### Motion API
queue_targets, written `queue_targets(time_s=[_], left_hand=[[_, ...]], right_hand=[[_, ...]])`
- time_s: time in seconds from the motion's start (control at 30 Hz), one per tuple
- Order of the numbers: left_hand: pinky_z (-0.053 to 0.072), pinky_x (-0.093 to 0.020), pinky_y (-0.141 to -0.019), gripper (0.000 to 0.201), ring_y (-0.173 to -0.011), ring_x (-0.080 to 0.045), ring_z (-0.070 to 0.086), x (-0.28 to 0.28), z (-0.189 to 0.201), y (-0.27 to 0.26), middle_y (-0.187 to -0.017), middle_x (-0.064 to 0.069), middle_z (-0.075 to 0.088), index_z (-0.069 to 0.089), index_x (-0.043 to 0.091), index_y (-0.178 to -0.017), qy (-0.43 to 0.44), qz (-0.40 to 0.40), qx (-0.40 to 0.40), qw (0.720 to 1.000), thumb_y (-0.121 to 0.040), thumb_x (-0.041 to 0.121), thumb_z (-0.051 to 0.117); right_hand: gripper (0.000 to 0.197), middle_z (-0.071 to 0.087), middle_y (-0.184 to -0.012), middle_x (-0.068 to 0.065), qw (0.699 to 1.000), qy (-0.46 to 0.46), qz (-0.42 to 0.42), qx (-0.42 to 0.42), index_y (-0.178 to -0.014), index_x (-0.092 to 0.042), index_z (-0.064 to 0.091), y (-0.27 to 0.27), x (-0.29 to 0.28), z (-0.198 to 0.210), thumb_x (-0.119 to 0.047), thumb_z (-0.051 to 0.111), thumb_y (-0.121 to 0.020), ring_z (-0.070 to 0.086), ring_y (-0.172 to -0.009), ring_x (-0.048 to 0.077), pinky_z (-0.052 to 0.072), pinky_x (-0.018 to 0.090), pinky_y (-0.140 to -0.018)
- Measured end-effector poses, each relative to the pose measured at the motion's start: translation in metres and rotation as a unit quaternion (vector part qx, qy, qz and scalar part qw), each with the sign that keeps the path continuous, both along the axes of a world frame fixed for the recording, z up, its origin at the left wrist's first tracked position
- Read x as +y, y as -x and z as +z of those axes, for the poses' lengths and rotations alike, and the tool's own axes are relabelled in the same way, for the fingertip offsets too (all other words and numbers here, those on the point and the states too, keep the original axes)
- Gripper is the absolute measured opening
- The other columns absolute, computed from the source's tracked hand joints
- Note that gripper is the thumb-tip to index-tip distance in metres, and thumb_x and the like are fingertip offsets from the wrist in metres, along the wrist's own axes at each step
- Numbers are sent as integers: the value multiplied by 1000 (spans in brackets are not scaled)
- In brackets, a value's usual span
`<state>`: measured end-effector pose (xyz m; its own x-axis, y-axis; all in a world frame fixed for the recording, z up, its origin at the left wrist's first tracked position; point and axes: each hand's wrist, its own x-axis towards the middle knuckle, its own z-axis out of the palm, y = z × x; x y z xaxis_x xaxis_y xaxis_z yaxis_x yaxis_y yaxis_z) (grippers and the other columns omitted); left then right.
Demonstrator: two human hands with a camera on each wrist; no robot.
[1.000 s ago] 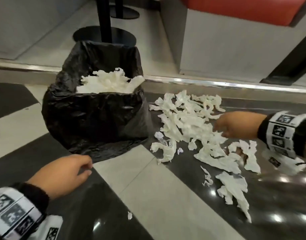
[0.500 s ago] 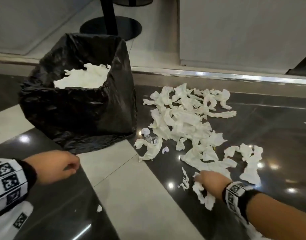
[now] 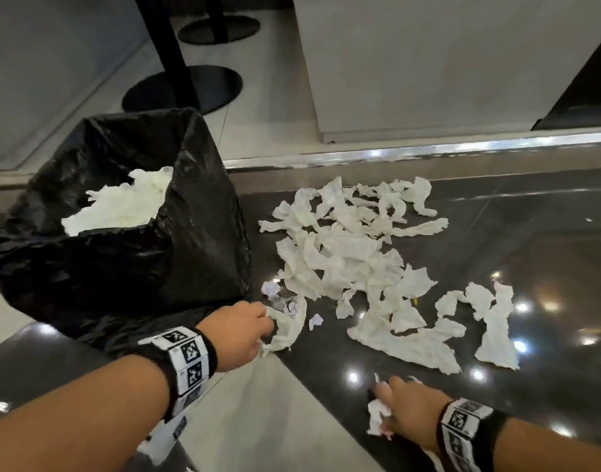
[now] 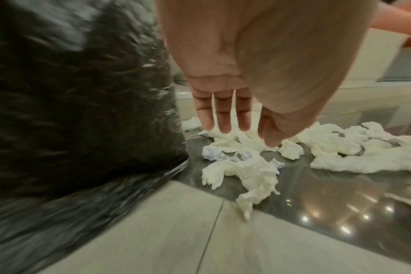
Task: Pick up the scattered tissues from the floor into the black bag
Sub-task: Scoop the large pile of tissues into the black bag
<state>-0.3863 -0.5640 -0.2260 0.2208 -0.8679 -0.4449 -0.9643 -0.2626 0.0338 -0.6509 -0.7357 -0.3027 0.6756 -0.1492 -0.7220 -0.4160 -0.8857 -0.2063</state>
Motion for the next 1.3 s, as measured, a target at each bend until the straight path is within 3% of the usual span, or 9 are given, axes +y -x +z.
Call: queue_targets(time_s=[0.13, 0.27, 0.4, 0.5, 0.63, 0.83, 0.97, 1.17, 1.3], left_hand=[[43, -42, -99, 49, -127, -31, 38, -43, -26, -6, -143, -4, 34, 41, 30, -132, 4, -22, 4, 1000, -84, 23, 50], [19, -55, -115, 78, -144, -42, -2, -57, -66, -6, -160, 0, -8, 17, 44, -143, -123, 9, 28, 992, -80, 37, 62], [35, -47, -109, 38, -134, -36, 27, -35, -93, -5, -151, -3, 22, 45, 21, -126, -68, -4, 39, 997, -89, 18, 50], [45, -43, -92, 33, -107, -33, 52, -18, -92, -5, -127, -10, 42, 48, 12, -116, -61, -8, 79, 995, -84, 5, 46], [44, -37, -82, 17, -98, -30, 57, 5, -65, -3, -102, -5, 48, 46, 16, -103, -38, 26, 144, 988, -87, 19, 44], [41, -30, -83, 28, -97, -22, 55, 48, -6, -14, -103, -2, 59, 46, 30, -117, 79, 135, 180, 971, -90, 25, 39], [39, -30, -63, 20, -61, -13, 47, 66, 36, -38, -59, 6, 41, 40, 20, -65, 152, 145, 197, 958, -84, 25, 41], [30, -11, -47, 20, -46, 1, 37, 54, 148, -71, -47, 9, 46, 41, 15, -48, 473, 280, 235, 802, -64, 4, 42], [33, -27, -51, 11, -59, -15, 44, 18, 208, -125, -63, 6, 45, 52, 16, -79, 536, 366, 102, 754, -82, 11, 43]], right_hand=[[18, 46, -90, -6, 995, -18, -90, -28, -103, -19, 50, 18, -18, 18, -28, 45, -89, 57, -96, 23, 37, 27, -76], [27, 46, -99, -4, 989, 12, -134, -67, -110, -17, 53, 12, -26, 38, -32, 48, -87, 50, -87, 14, 44, 27, -83], [29, 45, -110, -4, 977, 37, -154, -141, -117, -16, 48, -9, -42, 59, -11, 46, -89, 55, -101, 15, 40, 14, -79], [66, 24, -153, 1, 973, 68, -164, -146, -142, -25, 31, -27, -58, 51, 7, 40, -85, 48, -125, 20, 41, 21, -95], [92, -15, -158, 7, 987, 83, -113, -80, -146, -43, -1, -45, -56, 27, 11, 38, -82, 57, -97, 21, 47, 26, -75], [51, 40, -131, 8, 989, 119, -72, -57, -144, -25, 19, -45, -46, -7, -14, 28, -95, 51, -118, 22, 41, 31, -102], [23, 42, -98, -1, 983, 106, -91, -123, -110, -24, 46, -58, -46, 9, -36, 43, -90, 58, -108, 19, 42, 25, -84], [31, 57, -122, 0, 970, 115, -135, -167, -111, -26, 56, -65, -43, 52, -27, 59, -80, 60, -108, 18, 47, 24, -89], [34, 64, -113, -3, 959, 115, -166, -199, -119, -32, 47, -64, -41, 83, -25, 55, -86, 59, -88, 10, 43, 18, -76]])
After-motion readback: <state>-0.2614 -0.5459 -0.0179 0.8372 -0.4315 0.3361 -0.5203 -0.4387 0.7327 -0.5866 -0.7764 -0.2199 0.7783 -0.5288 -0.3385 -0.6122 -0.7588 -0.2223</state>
